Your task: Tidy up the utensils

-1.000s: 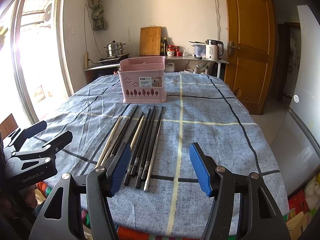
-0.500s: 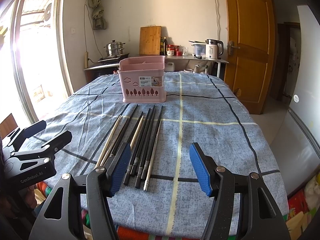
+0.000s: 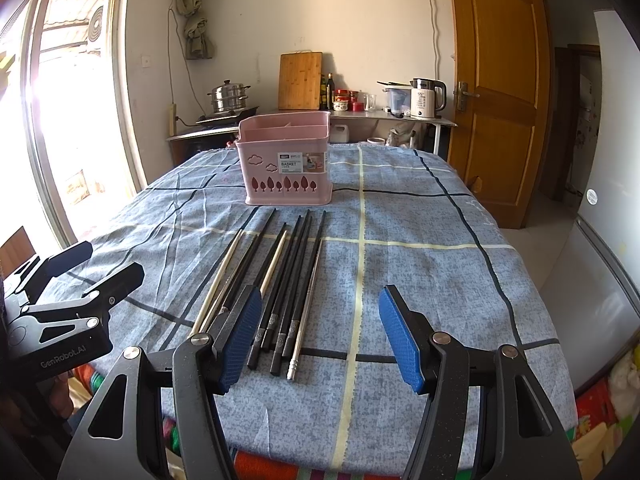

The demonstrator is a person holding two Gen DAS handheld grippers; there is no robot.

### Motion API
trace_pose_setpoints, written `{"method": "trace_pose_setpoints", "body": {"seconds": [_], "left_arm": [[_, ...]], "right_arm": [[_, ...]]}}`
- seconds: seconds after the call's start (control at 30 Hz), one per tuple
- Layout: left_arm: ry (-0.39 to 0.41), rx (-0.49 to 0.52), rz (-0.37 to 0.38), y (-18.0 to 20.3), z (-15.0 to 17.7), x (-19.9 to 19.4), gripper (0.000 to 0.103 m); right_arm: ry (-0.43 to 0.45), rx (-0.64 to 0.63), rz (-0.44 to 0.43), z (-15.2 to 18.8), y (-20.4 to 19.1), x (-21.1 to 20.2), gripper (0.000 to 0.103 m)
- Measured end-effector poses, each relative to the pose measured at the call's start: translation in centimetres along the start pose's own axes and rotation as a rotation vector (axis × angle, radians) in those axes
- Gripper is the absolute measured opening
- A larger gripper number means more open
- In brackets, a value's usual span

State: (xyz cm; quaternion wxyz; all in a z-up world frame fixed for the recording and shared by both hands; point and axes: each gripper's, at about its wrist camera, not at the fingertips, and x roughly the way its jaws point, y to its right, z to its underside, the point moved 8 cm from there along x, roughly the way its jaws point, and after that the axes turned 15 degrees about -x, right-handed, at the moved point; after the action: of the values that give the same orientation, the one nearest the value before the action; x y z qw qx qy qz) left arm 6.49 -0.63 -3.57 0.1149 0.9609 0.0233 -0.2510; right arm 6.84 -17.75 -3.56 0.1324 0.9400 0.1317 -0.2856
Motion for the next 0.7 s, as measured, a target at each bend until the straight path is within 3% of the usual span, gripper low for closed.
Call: {"method": "trace_pose_setpoints", "body": {"seconds": [0.7], "left_arm": [[-0.001, 0.0, 0.0, 0.07, 0.09, -0.17, 0.092]], "right_arm": [[-0.005, 0.002, -0.001, 0.17, -0.03, -0.12, 0.062]]}}
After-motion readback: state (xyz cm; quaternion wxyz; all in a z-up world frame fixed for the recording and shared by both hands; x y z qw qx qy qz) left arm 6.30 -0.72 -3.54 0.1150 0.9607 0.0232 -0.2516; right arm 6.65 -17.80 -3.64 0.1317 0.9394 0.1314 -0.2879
